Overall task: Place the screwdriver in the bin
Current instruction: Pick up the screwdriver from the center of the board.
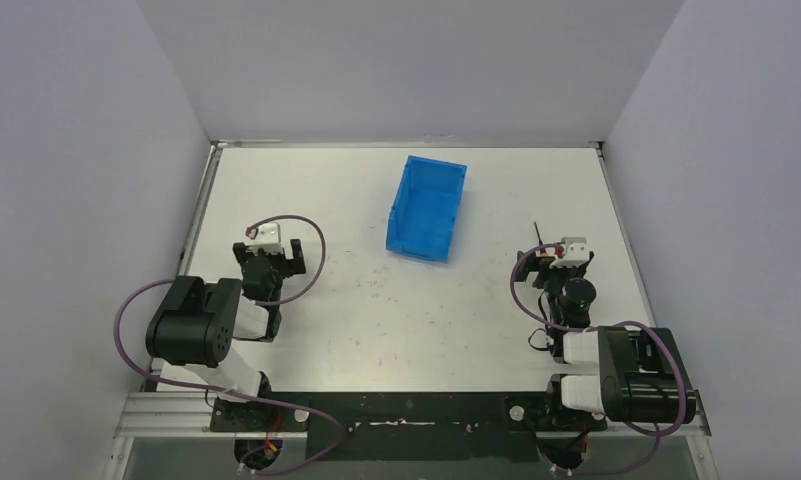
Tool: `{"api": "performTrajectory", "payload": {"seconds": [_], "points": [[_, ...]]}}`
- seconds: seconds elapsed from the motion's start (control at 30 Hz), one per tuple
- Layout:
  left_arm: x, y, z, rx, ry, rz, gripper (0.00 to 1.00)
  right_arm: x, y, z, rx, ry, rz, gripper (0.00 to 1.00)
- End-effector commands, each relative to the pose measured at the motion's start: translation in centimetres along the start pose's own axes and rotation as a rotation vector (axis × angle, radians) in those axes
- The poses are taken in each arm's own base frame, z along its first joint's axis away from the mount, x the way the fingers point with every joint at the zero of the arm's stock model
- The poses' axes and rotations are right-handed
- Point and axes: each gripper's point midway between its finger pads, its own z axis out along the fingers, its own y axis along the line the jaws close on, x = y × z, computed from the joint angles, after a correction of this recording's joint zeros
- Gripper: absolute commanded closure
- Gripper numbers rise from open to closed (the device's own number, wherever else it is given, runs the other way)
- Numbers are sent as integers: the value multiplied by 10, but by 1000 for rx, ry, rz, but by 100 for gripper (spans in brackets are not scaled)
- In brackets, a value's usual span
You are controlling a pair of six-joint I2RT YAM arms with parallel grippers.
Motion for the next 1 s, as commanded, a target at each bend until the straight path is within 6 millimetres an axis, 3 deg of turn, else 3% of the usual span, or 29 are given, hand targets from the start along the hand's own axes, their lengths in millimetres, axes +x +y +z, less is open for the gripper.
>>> {"api": "performTrajectory", "payload": {"seconds": [0.0,0.53,0.97], "points": [[-18,0,4,1,-58,-20,3,-25,0,2,-1,-92,7,0],[-18,0,4,1,-57,-21,3,-26,-1,6,6,-84,12,0],[-17,0,4,1,-56,-20,3,-76,-1,15,15,-39,46,0]]}}
